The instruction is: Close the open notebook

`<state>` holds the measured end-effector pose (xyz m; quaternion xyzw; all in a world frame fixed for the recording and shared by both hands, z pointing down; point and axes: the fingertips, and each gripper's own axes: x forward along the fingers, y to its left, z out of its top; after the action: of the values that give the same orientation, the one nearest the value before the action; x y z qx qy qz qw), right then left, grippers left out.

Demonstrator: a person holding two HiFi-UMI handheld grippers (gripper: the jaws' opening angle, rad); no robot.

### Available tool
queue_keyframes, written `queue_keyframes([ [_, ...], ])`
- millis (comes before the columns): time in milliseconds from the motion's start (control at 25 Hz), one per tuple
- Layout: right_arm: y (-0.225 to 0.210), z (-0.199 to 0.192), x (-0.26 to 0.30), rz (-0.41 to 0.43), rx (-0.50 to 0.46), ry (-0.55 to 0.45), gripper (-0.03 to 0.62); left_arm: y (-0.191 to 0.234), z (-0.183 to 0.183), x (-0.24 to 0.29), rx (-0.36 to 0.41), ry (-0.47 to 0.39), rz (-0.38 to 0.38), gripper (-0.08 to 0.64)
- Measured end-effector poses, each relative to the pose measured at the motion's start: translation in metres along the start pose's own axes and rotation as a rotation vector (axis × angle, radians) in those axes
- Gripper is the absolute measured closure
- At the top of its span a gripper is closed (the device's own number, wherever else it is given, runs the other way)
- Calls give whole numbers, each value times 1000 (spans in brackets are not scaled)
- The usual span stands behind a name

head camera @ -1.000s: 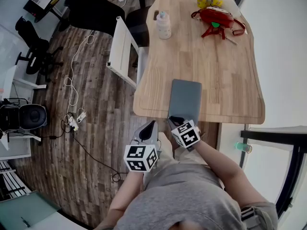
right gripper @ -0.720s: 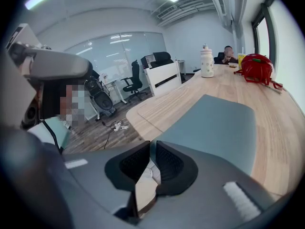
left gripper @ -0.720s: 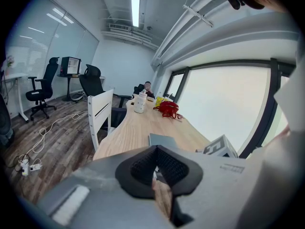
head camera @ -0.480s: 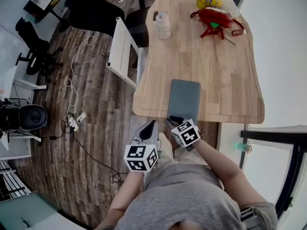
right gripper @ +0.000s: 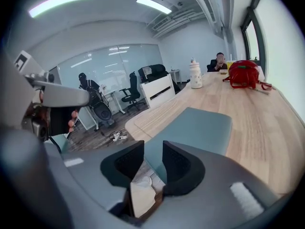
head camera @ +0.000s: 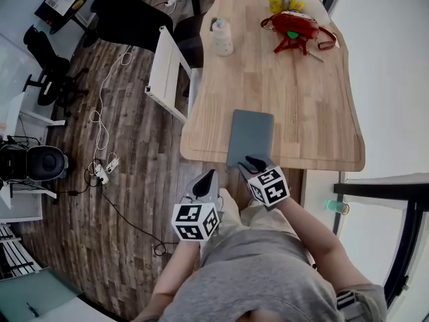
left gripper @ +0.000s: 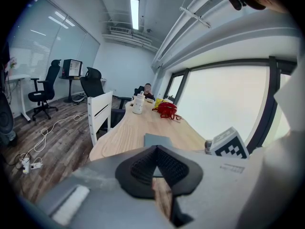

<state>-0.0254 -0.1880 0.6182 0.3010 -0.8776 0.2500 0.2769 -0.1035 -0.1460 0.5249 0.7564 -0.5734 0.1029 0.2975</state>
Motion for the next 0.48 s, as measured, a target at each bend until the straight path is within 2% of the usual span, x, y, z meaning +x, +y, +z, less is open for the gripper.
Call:
queue_keyframes([
  [480,-16,20,-89,-70,20,-173,521,-57,0,10,46,-31,-52,557],
])
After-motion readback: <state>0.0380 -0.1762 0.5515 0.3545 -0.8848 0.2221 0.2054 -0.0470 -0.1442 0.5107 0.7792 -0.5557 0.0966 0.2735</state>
